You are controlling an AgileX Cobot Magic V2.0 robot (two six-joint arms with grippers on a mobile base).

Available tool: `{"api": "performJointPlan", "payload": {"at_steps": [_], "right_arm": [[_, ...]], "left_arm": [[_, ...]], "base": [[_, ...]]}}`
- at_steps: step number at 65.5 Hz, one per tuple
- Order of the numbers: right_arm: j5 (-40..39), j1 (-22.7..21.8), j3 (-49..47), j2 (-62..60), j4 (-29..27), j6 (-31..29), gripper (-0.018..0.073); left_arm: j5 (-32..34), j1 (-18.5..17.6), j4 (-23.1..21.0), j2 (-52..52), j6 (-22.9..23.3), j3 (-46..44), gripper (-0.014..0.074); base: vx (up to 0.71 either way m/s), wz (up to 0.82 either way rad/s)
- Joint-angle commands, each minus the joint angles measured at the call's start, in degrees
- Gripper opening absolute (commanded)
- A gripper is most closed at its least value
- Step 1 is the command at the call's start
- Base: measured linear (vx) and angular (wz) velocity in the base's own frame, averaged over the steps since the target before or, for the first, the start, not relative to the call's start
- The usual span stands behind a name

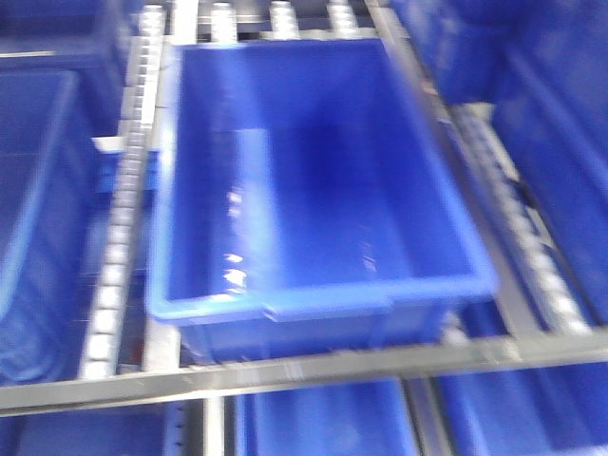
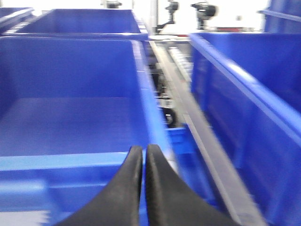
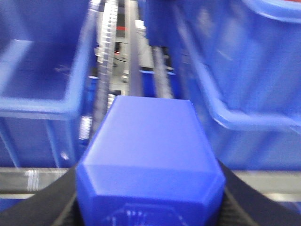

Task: Pour parts from conveyor to right shelf
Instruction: 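Stop in front of the empty blue bin on the shelf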

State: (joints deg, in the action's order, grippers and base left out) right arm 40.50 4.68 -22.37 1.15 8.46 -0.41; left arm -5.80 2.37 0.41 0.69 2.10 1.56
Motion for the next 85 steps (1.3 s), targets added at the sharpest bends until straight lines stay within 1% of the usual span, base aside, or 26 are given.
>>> {"api": "performJointPlan", "payload": {"at_steps": [1,14,33,85], "right_arm": [[-4.52,-0.24,-1.46,1.21,0.83,-0.53,-0.0005],[-4.52,-0.24,-1.46,1.21,0.83,-0.53,-0.0005],[-4.52,-0.24,-1.46,1.21,0.83,-0.53,-0.0005],[-4.52,-0.24,-1.46,1.21,0.83,-0.53,-0.0005]], "left_arm": [[4.19,-0.3,-0.41,0.62,0.49,-1.14,-0.0006],[4.19,-0.3,-0.41,0.62,0.49,-1.14,-0.0006],[4.19,-0.3,-0.41,0.62,0.49,-1.14,-0.0006],[4.19,-0.3,-0.41,0.62,0.49,-1.14,-0.0006]], "base": [[0.18,0.46],[0.15,0.3],[0.09,0.1],[0.11,-0.01]]}}
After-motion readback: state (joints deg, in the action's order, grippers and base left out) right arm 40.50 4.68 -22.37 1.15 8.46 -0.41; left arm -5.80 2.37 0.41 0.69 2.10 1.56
